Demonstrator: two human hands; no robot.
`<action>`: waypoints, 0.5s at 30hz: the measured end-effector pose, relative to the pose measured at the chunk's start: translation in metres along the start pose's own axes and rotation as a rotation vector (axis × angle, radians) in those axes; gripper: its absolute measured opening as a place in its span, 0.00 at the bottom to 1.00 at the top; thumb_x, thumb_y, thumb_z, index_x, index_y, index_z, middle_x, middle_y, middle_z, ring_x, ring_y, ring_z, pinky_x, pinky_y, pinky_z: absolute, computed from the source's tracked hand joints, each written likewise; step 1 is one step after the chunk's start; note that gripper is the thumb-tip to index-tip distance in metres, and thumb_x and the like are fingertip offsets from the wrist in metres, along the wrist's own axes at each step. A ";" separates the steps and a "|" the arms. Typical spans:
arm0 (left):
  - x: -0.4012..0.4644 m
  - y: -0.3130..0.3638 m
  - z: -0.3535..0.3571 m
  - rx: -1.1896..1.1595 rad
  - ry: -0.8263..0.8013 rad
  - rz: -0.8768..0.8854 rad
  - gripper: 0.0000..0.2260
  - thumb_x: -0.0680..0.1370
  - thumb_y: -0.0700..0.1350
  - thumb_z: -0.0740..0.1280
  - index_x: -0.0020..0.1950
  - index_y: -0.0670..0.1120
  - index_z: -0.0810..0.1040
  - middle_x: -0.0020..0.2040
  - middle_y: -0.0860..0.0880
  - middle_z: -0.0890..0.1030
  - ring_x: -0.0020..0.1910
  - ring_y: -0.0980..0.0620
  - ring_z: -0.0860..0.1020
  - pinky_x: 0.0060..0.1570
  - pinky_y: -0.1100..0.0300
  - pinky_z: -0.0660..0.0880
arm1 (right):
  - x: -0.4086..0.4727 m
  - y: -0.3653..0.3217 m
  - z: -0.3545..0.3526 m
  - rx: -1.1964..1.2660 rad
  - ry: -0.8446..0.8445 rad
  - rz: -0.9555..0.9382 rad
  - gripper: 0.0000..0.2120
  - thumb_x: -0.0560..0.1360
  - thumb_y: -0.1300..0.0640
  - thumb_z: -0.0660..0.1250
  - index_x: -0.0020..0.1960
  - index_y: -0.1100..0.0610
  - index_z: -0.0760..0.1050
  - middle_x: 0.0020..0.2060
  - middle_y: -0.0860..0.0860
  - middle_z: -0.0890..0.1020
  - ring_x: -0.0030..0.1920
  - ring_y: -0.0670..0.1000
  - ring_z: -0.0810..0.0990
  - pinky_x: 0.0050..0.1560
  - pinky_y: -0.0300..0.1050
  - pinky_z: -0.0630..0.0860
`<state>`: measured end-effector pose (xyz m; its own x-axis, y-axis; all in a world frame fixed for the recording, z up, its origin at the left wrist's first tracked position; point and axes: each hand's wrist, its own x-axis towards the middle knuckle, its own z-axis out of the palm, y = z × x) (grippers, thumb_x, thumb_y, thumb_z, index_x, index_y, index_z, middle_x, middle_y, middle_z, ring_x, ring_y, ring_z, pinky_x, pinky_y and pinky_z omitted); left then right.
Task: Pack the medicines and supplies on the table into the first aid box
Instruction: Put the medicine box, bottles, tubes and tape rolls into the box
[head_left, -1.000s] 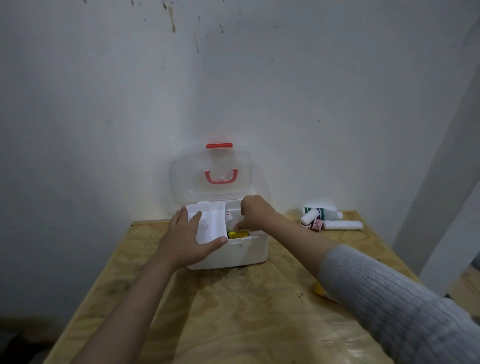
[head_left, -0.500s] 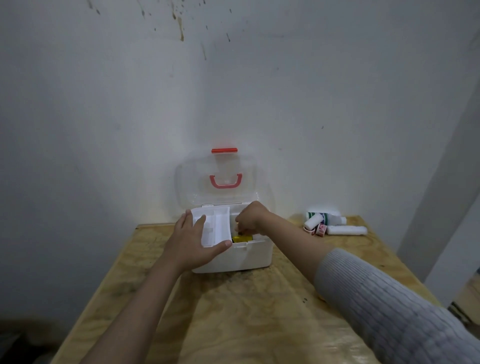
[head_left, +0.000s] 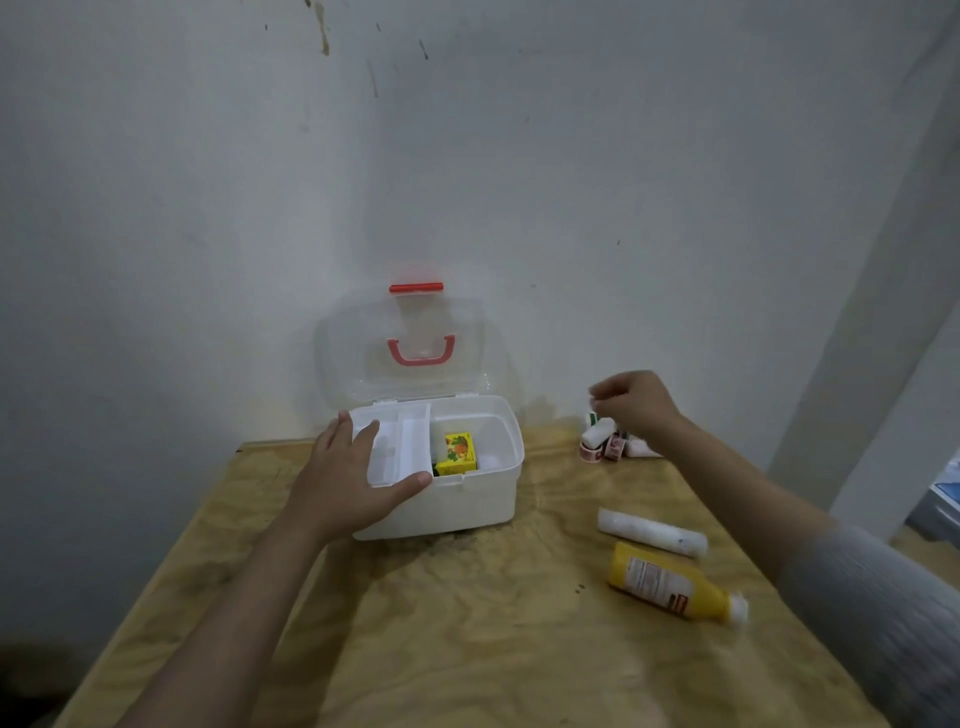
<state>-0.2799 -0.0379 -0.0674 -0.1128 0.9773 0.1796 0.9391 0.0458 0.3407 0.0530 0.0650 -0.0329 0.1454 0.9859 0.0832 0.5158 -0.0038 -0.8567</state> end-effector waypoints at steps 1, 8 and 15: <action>0.000 0.000 0.000 0.001 0.000 0.000 0.58 0.52 0.84 0.46 0.76 0.53 0.56 0.79 0.47 0.50 0.77 0.47 0.49 0.71 0.45 0.57 | 0.008 0.017 -0.010 -0.134 0.055 -0.007 0.12 0.70 0.67 0.69 0.53 0.62 0.81 0.52 0.58 0.83 0.51 0.53 0.80 0.54 0.45 0.74; -0.001 0.005 -0.003 0.029 -0.018 -0.004 0.50 0.59 0.78 0.54 0.76 0.54 0.55 0.79 0.48 0.50 0.77 0.46 0.50 0.70 0.43 0.58 | 0.045 0.095 -0.032 -0.516 -0.005 0.084 0.21 0.73 0.57 0.65 0.66 0.52 0.72 0.64 0.55 0.76 0.64 0.58 0.73 0.65 0.53 0.71; -0.001 0.007 -0.003 0.042 -0.029 -0.016 0.50 0.59 0.77 0.54 0.76 0.54 0.55 0.79 0.49 0.50 0.77 0.46 0.50 0.70 0.42 0.58 | 0.056 0.099 -0.028 -0.414 0.012 0.037 0.12 0.70 0.56 0.71 0.53 0.52 0.80 0.55 0.55 0.81 0.52 0.54 0.78 0.53 0.47 0.75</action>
<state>-0.2744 -0.0390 -0.0628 -0.1195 0.9818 0.1476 0.9500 0.0699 0.3044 0.1357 0.1147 -0.0986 0.1788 0.9818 0.0647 0.8056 -0.1083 -0.5825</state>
